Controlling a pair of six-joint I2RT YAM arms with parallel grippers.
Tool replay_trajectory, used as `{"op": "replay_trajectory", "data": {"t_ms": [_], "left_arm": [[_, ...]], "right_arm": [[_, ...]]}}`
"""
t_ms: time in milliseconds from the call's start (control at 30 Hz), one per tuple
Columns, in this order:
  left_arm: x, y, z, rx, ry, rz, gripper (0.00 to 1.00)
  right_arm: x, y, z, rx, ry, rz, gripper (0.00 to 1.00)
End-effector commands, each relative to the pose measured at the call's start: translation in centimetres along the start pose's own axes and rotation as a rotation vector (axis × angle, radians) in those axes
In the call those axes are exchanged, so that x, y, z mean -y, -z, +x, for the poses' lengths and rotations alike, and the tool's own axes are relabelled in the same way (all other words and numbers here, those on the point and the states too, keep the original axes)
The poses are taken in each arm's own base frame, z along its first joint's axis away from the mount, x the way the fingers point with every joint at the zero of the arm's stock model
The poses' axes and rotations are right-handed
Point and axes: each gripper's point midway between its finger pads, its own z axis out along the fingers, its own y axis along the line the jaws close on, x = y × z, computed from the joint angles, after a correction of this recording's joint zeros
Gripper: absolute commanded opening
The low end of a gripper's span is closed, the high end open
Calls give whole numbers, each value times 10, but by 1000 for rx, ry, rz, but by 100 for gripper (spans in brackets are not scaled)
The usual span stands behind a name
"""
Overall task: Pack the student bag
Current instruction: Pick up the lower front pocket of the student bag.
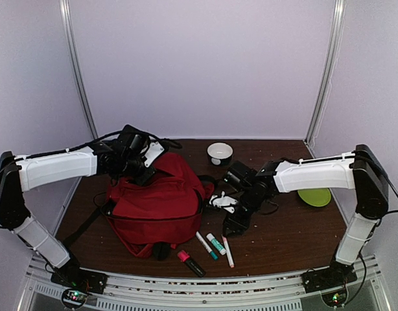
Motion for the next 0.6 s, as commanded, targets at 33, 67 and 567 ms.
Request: {"op": "replay_trajectory", "data": {"t_ms": [33, 67, 567], "left_arm": [[-4, 5, -13, 71, 80, -11, 0], [-5, 5, -12, 71, 84, -14, 0], [-7, 10, -4, 73, 111, -38, 0]], "right_arm": [[-14, -17, -9, -10, -1, -12, 55], [-14, -18, -10, -13, 0, -2, 55], [-9, -46, -17, -88, -27, 96, 46]]}}
